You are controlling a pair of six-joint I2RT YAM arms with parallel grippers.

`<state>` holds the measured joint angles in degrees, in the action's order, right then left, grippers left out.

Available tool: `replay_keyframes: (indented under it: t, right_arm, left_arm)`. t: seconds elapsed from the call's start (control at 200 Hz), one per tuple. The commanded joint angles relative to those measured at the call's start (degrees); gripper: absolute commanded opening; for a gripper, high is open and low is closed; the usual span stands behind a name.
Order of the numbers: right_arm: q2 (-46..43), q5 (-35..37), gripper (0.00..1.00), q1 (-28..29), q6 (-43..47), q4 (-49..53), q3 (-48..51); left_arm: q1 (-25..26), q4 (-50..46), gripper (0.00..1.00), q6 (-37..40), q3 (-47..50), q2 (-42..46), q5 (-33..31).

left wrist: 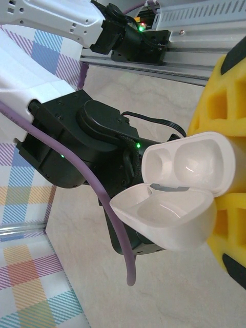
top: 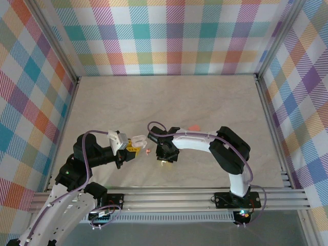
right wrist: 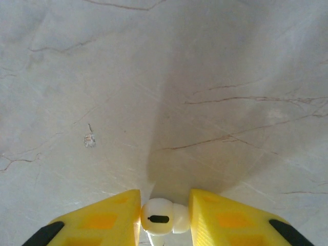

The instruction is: Insert wireless bluetooth earbuds into charging case

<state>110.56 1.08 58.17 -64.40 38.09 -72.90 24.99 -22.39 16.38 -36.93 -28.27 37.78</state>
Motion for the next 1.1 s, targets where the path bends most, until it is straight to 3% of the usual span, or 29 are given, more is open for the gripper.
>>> replay_keyframes:
  t: [0.0,0.485,0.91,1.095]
  right_arm:
    - [2.6,-2.1,0.28,1.1,1.1,1.1,0.0]
    - [-2.8,3.8,0.21,0.8,4.2,2.9,-0.7]
    - [-4.9,7.0,0.22,-5.6,16.5,6.5,-3.9]
    - [-8.9,10.5,0.22,-7.0,20.7,6.9,-4.7]
  left_arm:
    - [0.1,0.8,0.00,1.2,0.5,0.9,-0.6]
    - [0.0,1.7,0.00,0.3,0.8,1.3,-1.4]
    - [0.1,2.9,0.00,-1.3,1.0,0.6,-1.4]
    - [0.0,10.0,0.00,-4.4,2.4,-0.6,-0.1]
